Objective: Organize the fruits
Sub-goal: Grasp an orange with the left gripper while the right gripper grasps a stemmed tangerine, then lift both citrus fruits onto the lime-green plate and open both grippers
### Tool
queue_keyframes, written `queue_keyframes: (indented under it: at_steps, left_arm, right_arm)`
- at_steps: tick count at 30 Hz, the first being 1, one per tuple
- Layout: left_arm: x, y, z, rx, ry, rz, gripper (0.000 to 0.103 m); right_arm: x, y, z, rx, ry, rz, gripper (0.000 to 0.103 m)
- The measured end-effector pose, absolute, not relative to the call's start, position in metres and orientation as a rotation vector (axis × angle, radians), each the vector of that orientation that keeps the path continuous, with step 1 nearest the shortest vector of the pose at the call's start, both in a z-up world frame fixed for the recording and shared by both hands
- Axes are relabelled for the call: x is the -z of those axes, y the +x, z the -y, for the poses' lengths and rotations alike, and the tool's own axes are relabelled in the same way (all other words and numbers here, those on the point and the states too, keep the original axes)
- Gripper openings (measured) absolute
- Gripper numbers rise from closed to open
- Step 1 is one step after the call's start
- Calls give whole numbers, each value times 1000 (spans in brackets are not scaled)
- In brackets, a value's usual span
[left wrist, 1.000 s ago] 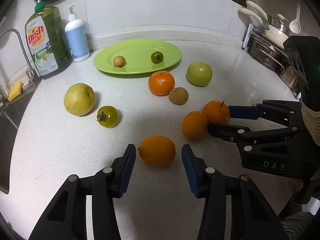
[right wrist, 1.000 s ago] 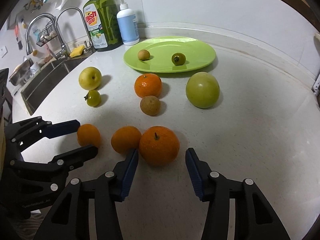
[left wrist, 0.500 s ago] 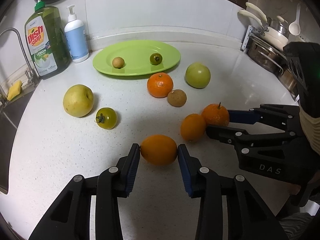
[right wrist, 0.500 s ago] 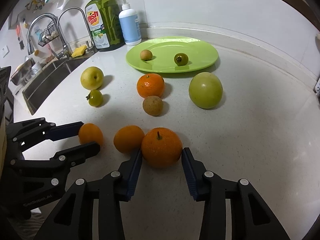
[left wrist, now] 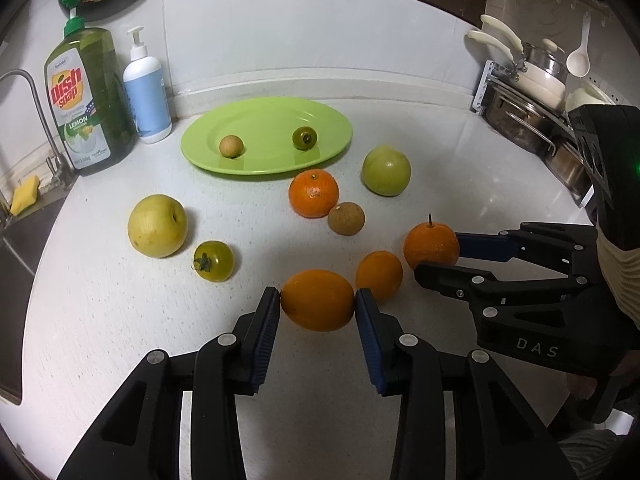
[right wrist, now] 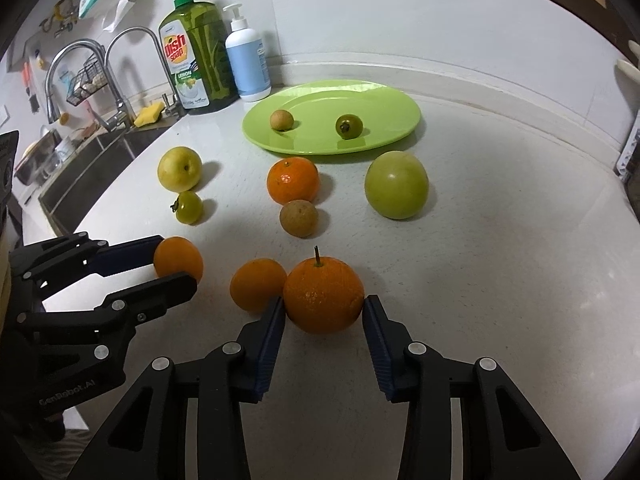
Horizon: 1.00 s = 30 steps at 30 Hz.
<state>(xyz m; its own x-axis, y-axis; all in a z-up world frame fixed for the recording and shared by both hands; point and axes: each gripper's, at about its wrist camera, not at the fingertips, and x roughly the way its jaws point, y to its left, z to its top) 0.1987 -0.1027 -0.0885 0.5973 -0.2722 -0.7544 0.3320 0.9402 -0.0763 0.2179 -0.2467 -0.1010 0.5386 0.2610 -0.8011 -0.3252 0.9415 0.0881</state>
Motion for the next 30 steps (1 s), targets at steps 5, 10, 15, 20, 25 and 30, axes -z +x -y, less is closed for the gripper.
queue_keyframes:
  at_steps: [5,10,15,20,25,30]
  left_arm:
    - [81,199,102,369,77,-845,38]
    - [68,199,99,386,82,-816,38]
    - [53,199,92,402,92,-779,38]
    - [39,205,84,409,92,-750,38]
    - [24,215,73,400,101,-715,38]
    - [12,227,65,395,108,-687,38]
  right_arm:
    - [93,214,248,-323,-56,-930,41]
    - [82,213,246,-306,-38,-906,41]
    - [66,211,244,-294,-17,-866,41]
    - [49,213,236,-292,-4,-815,41]
    - [37,222,227,-294,13,-784,41]
    - [28,234,216,-296,2,-753,41]
